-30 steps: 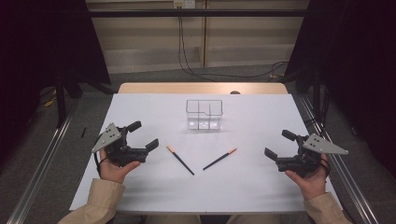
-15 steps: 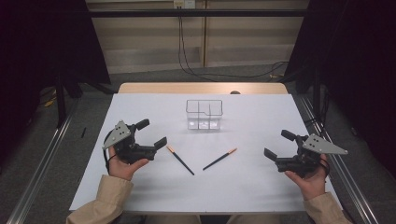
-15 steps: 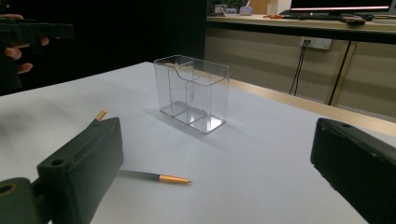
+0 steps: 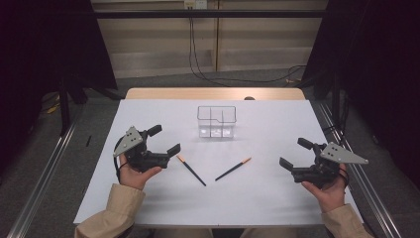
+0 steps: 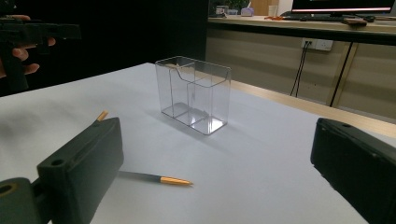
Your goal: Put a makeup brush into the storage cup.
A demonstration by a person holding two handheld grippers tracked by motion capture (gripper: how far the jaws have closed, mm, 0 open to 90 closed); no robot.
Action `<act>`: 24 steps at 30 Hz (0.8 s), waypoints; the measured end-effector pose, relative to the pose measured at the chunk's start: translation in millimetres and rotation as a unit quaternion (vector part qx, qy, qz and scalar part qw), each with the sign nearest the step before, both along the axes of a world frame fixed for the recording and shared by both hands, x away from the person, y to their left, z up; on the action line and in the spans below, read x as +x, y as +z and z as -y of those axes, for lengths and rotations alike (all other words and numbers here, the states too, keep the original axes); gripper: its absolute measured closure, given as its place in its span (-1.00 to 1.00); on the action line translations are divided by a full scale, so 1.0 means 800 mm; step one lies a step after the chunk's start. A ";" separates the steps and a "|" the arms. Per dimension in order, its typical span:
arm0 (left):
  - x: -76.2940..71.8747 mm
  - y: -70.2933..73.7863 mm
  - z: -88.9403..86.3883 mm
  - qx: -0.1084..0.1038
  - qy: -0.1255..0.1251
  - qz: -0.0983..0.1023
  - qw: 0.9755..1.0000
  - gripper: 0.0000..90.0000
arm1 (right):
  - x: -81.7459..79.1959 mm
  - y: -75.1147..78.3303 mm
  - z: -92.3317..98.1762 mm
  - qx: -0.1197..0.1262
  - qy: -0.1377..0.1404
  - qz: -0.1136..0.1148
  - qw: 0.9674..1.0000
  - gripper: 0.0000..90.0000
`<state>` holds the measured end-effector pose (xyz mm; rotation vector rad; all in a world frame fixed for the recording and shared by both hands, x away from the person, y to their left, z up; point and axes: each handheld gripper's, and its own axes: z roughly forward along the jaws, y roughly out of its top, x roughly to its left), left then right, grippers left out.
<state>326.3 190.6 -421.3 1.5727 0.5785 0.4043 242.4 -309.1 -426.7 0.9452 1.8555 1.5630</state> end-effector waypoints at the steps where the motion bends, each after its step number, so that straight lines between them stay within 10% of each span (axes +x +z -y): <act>1: 0.000 -0.001 0.001 -0.002 0.000 -0.002 1.000 -0.98 | 0.000 0.000 0.000 0.000 0.000 0.000 1.000 -0.95; 24: 0.012 -0.006 0.029 0.006 -0.013 -0.017 1.000 -0.98 | 0.000 0.001 -0.001 0.000 0.004 0.002 1.000 -0.95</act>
